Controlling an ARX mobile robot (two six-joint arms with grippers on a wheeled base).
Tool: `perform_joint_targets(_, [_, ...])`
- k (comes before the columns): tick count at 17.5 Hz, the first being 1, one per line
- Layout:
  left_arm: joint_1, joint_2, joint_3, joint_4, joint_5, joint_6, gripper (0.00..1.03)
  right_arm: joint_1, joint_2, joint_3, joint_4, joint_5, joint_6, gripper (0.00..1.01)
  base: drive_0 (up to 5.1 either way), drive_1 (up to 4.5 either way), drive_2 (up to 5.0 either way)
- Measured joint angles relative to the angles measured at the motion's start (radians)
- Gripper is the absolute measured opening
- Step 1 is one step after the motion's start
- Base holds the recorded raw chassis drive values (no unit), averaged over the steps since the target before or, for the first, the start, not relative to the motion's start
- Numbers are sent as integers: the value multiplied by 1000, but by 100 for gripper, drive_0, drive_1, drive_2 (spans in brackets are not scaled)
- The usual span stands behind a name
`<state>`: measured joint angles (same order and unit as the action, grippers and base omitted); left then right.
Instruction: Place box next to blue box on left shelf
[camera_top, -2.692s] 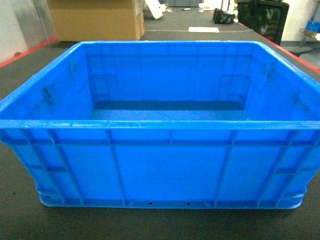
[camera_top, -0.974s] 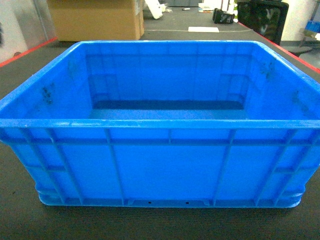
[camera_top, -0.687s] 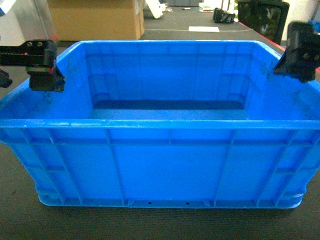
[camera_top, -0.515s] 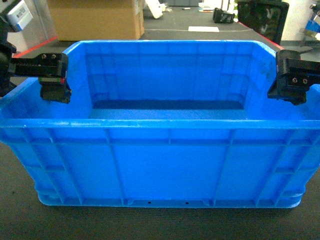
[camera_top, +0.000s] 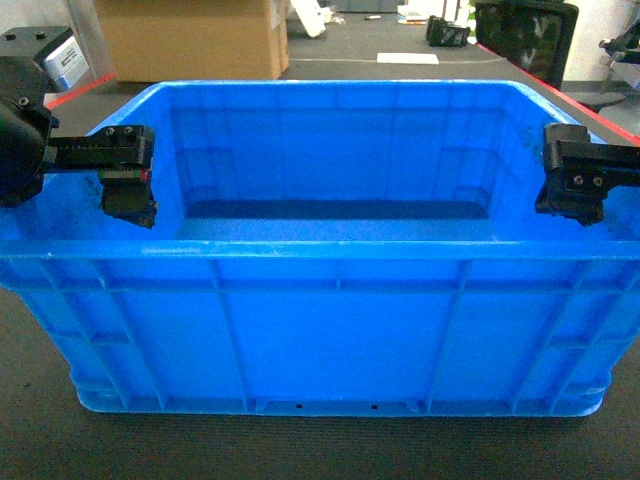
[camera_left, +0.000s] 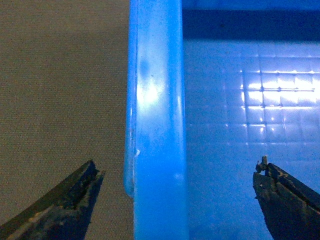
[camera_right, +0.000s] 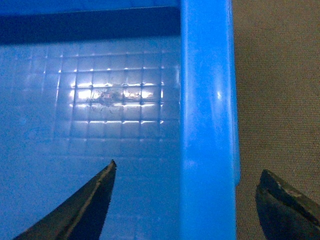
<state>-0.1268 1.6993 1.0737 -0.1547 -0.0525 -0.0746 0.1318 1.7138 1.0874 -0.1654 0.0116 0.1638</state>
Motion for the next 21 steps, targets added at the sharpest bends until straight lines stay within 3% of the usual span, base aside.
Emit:
perform_joint_targets(6, [-10,-15,0,-16,-29,0,41,12,-20,4,-1,30,-7,34,0,0,0])
perform_joint_targets(8, [-14,-43,-22,-2,-50,-6,24,20,-61,3,8,54,-5,20,0,0,0])
perform_joint_targets(11, [-39,-145,-56,18,-78,-42,19,34,-144,-20,32,89,-3,18,0,0,0])
perform_joint_targets(16, [-71,-389,-132,265,-140,-12,18,69,-375,-103,158,143,4,17,0,0,0])
perform_joint_targets(19, [-74,-452,-188,337,-138,14,17,85,-441,-181,241,173,6,17,0,0,0])
perform_joint_targets(21, [-74,-448,-203,315,-139,12,17,85,-440,-198,232,175,3,17,0,0,0])
